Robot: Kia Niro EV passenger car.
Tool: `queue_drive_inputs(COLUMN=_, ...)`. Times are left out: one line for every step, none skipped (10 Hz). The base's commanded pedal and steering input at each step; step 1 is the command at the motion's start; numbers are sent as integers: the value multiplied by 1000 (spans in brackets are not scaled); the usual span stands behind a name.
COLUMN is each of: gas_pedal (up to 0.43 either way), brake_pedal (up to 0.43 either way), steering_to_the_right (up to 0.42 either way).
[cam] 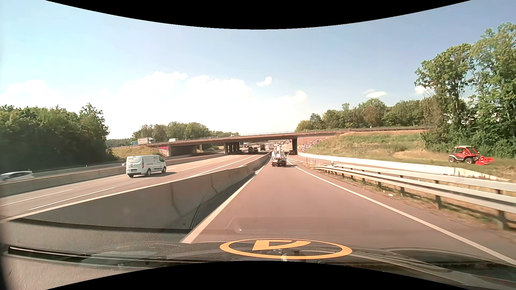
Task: Follow the waypoints while adhering to traffic rules and regulations
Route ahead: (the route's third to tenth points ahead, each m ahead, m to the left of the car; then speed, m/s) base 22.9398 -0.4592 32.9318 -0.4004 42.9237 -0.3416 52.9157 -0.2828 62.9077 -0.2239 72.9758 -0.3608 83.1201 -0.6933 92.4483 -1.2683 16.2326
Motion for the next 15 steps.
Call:
queue_drive_inputs(gas_pedal=339, brake_pedal=0, steering_to_the_right=14)
queue_drive_inputs(gas_pedal=350, brake_pedal=0, steering_to_the_right=9)
queue_drive_inputs(gas_pedal=358, brake_pedal=0, steering_to_the_right=5)
queue_drive_inputs(gas_pedal=370, brake_pedal=0, steering_to_the_right=5)
queue_drive_inputs(gas_pedal=378, brake_pedal=0, steering_to_the_right=3)
queue_drive_inputs(gas_pedal=378, brake_pedal=0, steering_to_the_right=3)
queue_drive_inputs(gas_pedal=378, brake_pedal=0, steering_to_the_right=2)
queue_drive_inputs(gas_pedal=378, brake_pedal=0, steering_to_the_right=1)
queue_drive_inputs(gas_pedal=378, brake_pedal=0, steering_to_the_right=0)
queue_drive_inputs(gas_pedal=378, brake_pedal=0, steering_to_the_right=0)
queue_drive_inputs(gas_pedal=378, brake_pedal=0, steering_to_the_right=0)
queue_drive_inputs(gas_pedal=378, brake_pedal=0, steering_to_the_right=0)
queue_drive_inputs(gas_pedal=378, brake_pedal=0, steering_to_the_right=0)
queue_drive_inputs(gas_pedal=378, brake_pedal=0, steering_to_the_right=-1)
queue_drive_inputs(gas_pedal=378, brake_pedal=0, steering_to_the_right=-2)
